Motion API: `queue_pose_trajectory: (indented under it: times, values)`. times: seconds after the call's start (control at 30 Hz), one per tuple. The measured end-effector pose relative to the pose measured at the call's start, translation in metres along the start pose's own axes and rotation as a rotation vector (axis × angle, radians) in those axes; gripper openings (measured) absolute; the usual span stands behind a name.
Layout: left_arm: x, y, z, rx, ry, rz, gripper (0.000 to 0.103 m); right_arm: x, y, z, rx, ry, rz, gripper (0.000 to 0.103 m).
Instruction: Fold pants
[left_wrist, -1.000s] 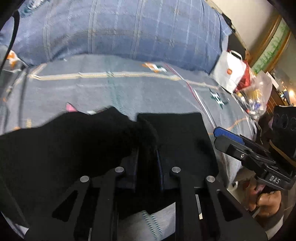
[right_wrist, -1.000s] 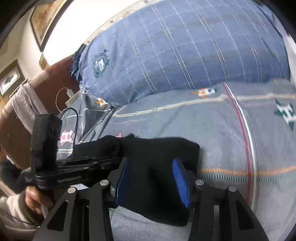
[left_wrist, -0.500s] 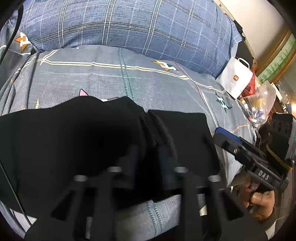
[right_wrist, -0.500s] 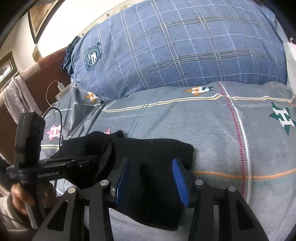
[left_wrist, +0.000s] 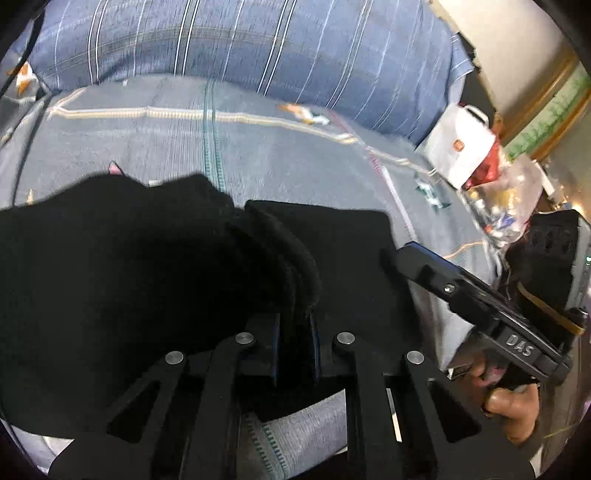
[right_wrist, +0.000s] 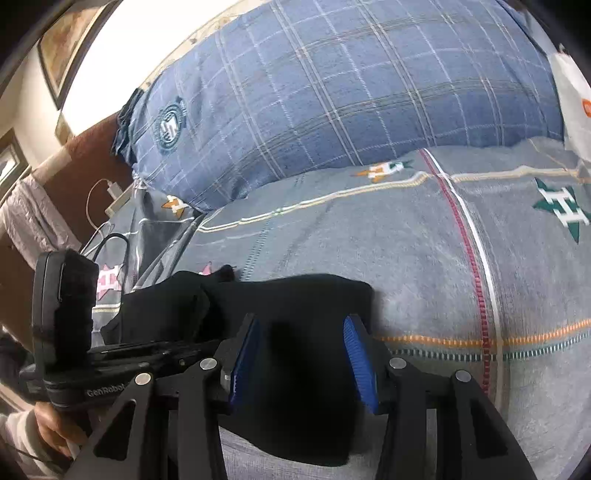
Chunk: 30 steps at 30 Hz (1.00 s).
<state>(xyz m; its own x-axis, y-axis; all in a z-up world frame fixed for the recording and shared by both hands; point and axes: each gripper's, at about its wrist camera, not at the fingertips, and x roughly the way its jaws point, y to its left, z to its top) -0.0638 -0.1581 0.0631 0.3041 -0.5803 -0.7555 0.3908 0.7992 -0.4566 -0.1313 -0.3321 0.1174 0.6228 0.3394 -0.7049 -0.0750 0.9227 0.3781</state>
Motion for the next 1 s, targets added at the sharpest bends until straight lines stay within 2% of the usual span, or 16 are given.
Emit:
queue_pose_trajectory:
  times: [0.1,0.23,0.33,0.4,0.5,0.6,0.67,0.7,0.83,1.0]
  values:
    - [-0.019,0.002,0.001,0.043,-0.041,0.035,0.012,-0.001,0.012,0.004,-0.048,-0.016,0.022,0.047]
    - [0.004,0.018,-0.006,0.008,0.038,0.078,0.012,0.029,0.012,0.001,-0.049,0.043,0.027,0.047]
    - [0.000,0.018,-0.010,0.008,-0.001,0.084,0.014,0.039,0.013,-0.001,-0.063,0.041,0.020,0.047]
    - [-0.005,0.019,-0.011,0.003,-0.005,0.095,0.019,0.034,0.021,0.003,-0.096,0.064,-0.009,0.047]
    - [-0.019,0.025,-0.013,-0.006,-0.010,0.105,0.026,0.021,0.032,0.006,-0.125,0.033,-0.016,0.047]
    - [-0.041,0.031,-0.020,-0.005,-0.056,0.151,0.042,0.018,0.048,0.000,-0.196,0.025,-0.008,0.047]
    - [-0.056,0.039,-0.026,-0.017,-0.081,0.190,0.053,0.033,0.057,-0.008,-0.244,0.080,-0.029,0.047]
    - [-0.068,0.048,-0.029,-0.037,-0.099,0.201,0.053,0.043,0.059,-0.013,-0.272,0.113,-0.055,0.047]
    - [-0.095,0.082,-0.041,-0.121,-0.107,0.227,0.053,0.044,0.069,-0.013,-0.308,0.115,-0.106,0.047]
    - [-0.120,0.117,-0.058,-0.186,-0.135,0.285,0.053,0.040,0.094,-0.006,-0.348,0.104,-0.058,0.047]
